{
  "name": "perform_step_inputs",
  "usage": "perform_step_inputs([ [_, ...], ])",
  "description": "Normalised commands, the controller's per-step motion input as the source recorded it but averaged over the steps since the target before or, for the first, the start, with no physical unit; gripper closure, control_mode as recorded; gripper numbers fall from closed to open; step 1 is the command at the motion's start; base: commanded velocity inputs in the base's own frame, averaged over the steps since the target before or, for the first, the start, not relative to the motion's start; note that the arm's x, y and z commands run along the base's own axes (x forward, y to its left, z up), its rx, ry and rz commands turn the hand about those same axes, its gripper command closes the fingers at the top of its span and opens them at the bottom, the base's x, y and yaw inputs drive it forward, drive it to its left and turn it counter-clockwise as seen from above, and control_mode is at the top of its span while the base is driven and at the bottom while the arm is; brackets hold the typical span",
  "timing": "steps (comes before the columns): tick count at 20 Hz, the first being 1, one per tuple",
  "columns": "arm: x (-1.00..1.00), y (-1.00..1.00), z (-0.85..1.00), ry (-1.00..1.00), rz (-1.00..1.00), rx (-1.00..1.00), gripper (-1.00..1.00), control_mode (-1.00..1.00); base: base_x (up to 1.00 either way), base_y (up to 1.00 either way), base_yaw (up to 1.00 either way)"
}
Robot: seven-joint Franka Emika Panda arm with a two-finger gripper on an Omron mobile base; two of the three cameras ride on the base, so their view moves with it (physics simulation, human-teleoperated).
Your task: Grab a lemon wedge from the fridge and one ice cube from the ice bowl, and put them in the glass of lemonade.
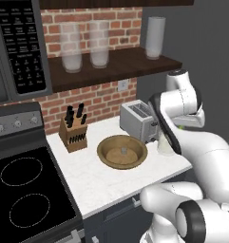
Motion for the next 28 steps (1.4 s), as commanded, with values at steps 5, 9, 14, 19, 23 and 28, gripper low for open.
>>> perform_step_inputs([
  [5,0.25,0.00,-0.02,0.00,0.09,0.03,1.00,-1.00,0.00,0.00,0.00],
  [9,0.33,-0.05,0.00,0.00,0.07,0.00,1.00,-1.00,0.00,0.00,0.00],
  [14,0.21,-0.13,-0.05,0.00,0.07,0.00,1.00,-1.00,0.00,0.00,0.00],
  [19,0.22,-0.14,-0.30,0.00,0.12,0.01,1.00,-1.00,0.00,0.00,0.00],
  [23,0.30,-0.11,-0.49,0.00,0.15,0.08,1.00,-1.00,0.00,0.00,0.00],
  [28,0.17,-0.07,-0.37,0.00,0.16,0.10,1.00,-1.00,0.00,0.00,0.00],
])
